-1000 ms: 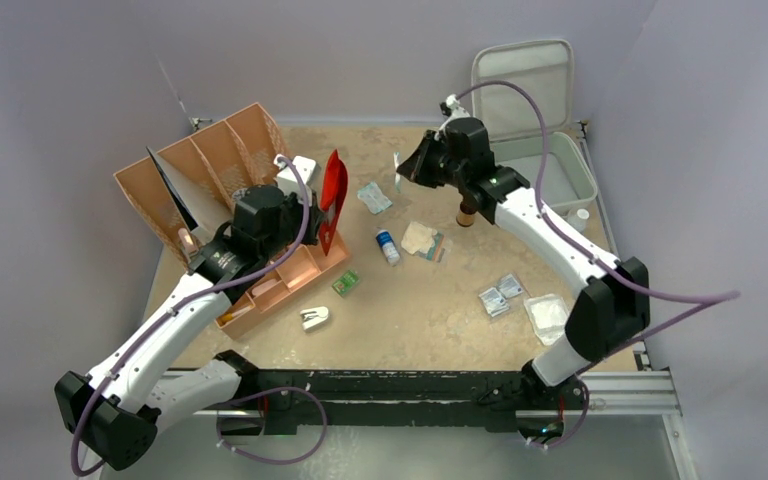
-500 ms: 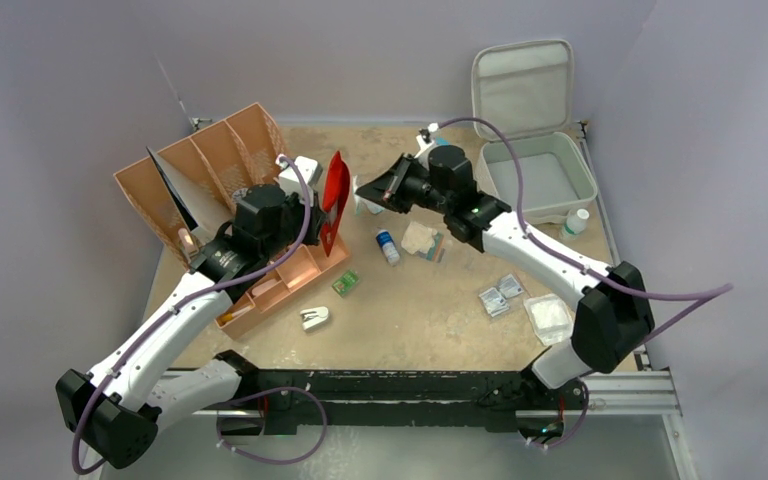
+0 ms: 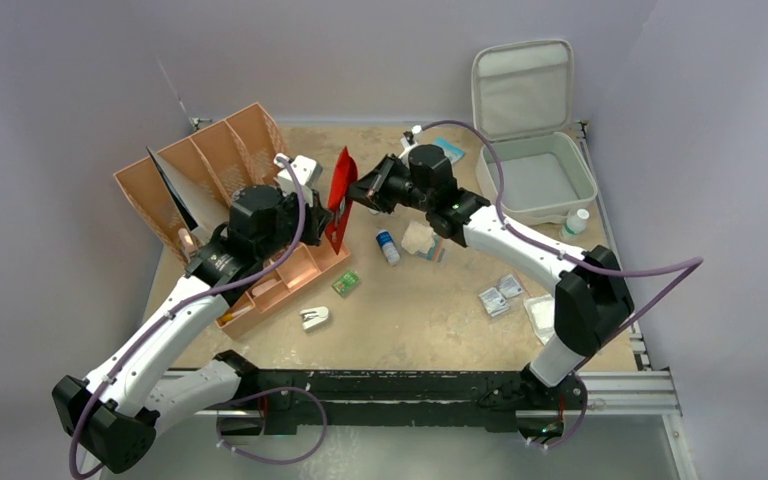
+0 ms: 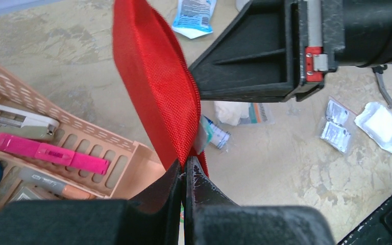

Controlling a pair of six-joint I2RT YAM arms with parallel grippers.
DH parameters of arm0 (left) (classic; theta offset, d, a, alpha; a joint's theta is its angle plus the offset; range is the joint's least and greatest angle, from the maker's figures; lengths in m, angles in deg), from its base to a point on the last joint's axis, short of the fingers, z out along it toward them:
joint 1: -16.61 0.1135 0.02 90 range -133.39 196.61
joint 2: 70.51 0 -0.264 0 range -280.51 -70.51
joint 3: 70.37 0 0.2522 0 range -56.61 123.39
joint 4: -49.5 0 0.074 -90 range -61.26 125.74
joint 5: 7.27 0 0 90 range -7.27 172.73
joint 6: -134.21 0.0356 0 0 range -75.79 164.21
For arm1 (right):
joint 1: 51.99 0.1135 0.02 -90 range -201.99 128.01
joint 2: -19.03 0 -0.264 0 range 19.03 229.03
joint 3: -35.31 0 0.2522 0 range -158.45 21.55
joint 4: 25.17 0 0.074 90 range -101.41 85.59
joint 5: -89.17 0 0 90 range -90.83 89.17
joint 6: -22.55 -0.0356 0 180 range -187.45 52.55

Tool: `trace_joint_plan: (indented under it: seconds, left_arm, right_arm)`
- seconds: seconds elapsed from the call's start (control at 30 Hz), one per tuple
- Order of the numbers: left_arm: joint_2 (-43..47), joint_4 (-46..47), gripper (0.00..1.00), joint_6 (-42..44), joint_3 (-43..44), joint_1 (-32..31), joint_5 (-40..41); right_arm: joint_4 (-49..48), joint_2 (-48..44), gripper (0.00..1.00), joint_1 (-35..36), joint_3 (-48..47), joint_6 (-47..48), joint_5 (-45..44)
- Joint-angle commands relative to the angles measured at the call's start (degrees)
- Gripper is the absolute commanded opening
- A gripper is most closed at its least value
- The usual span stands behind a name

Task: Organize the medicine kit
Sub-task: Place the medical item at the medicine pouch.

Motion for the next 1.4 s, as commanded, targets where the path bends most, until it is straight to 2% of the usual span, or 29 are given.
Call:
trace_joint_plan:
  seconds: [0.0, 0.2, 0.37, 0.5, 0.73, 0.93, 1.1, 1.23, 1.37]
  left_arm:
    - [0.08, 3.47, 0.00, -0.58, 0.60, 0.07, -3.35]
    - [-0.04, 3.36, 0.00, -0.60, 0.61, 0.04, -3.09]
    - [-0.66, 2.28, 0.00, -1.22, 1.14, 0.02, -0.72]
    - [-0.83, 1.60, 0.00, -1.61, 1.46, 0.00, 1.33]
    - [-0.94, 0.18, 0.00, -1.39, 2.21, 0.00, 4.19]
    - [-0.10, -0.15, 0.00, -1.04, 2.06, 0.02, 5.77]
    - [0.87, -0.59, 0.00, -0.78, 2.03, 0.01, 6.99]
    - [1.47, -0.17, 0.00, -0.71, 1.76, 0.07, 7.18]
    - [2.65, -0.30, 0.00, -0.51, 1.63, 0.04, 6.82]
  right_arm:
    - [-1.26, 1.12, 0.00, -0.06, -3.39, -0.72, -2.02]
    - [1.05, 1.38, 0.01, -0.10, -4.19, 2.13, -4.99]
    - [8.49, 2.06, 0.25, -0.08, -7.88, 7.74, -4.45]
    - [14.31, 0.15, 0.34, -0.09, -10.30, 13.63, -1.96]
    - [25.30, -4.78, 0.38, -0.73, -13.90, 25.03, -0.36]
    - [25.17, -4.65, 0.40, -4.86, -12.61, 27.56, -2.35]
    - [27.38, 2.08, 0.41, -7.28, -16.64, 32.36, -1.00]
    - [34.86, 11.06, 0.41, -7.40, -25.18, 37.78, -7.34]
    - [37.09, 17.63, 0.42, -7.40, -29.17, 42.26, -12.53]
